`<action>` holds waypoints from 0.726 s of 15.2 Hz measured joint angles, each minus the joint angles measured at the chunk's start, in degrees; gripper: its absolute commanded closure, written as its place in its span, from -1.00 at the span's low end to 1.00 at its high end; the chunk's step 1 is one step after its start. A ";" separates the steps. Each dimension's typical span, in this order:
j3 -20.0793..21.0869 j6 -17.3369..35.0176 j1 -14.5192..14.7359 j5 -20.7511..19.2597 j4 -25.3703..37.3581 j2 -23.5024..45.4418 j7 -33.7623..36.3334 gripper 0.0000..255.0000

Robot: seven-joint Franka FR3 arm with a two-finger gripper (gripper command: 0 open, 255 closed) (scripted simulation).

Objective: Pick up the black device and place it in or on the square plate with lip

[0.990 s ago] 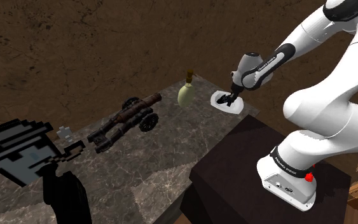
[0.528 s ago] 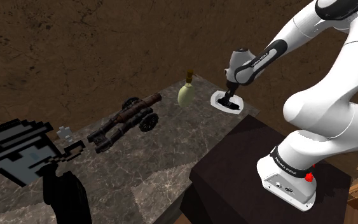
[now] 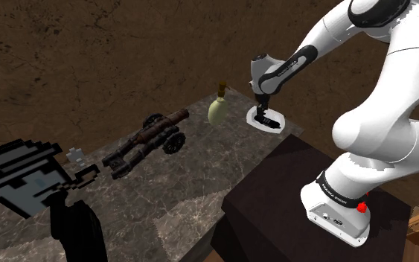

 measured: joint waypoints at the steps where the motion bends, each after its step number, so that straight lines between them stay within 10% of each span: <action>1: -0.35 0.30 0.15 -0.48 0.09 0.50 0.32 -1.00; 9: -1.41 1.33 0.37 -1.86 0.38 1.93 1.03 -1.00; 10: -1.41 1.33 0.37 -1.86 0.38 1.93 1.03 1.00; 11: -1.41 1.33 0.37 -1.86 0.38 1.93 1.03 1.00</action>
